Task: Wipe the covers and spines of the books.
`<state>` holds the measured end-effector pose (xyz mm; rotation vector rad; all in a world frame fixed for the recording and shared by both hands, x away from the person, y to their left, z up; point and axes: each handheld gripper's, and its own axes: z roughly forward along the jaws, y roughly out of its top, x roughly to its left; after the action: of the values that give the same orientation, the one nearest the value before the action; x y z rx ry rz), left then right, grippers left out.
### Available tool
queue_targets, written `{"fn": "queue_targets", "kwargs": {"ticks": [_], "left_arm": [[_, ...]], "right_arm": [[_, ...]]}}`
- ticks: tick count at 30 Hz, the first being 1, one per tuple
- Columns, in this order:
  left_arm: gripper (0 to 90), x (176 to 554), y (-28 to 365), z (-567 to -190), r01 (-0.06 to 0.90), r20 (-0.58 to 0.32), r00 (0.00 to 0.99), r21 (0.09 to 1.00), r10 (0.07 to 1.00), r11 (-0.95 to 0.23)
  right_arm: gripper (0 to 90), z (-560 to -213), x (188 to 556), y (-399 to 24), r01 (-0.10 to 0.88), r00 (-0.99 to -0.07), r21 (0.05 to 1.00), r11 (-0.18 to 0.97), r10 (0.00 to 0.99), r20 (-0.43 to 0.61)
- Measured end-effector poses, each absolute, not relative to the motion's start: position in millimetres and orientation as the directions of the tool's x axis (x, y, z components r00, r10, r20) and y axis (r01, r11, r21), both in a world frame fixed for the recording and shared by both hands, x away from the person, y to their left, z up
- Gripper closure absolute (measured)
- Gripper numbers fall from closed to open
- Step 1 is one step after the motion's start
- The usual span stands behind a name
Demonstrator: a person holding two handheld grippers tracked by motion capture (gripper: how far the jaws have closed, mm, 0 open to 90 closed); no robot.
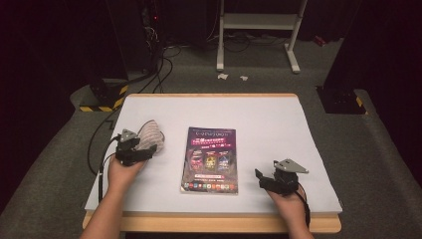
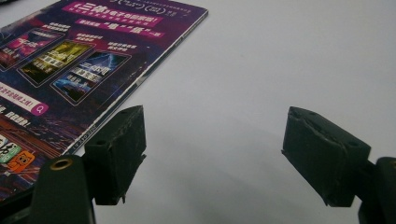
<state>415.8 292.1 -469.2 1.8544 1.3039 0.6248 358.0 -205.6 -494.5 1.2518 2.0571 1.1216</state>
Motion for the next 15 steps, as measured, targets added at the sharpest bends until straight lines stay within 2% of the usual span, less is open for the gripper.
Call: {"fn": "queue_targets", "kwargs": {"ticks": [6,15], "left_arm": [[22.5,411.0,278.1,-451.6,0.504,-0.018,0.396,0.84,0.918,-0.201],[24.5,401.1,247.5,-436.5,0.445,-0.048,0.495,0.872,0.868,-0.205]], "right_arm": [[21.3,-494.5,357.8,-205.2,0.491,-0.469,0.835,0.249,0.883,0.013],[22.1,-493.3,356.4,-203.5,0.489,-0.476,0.835,0.25,0.879,0.015]]}}
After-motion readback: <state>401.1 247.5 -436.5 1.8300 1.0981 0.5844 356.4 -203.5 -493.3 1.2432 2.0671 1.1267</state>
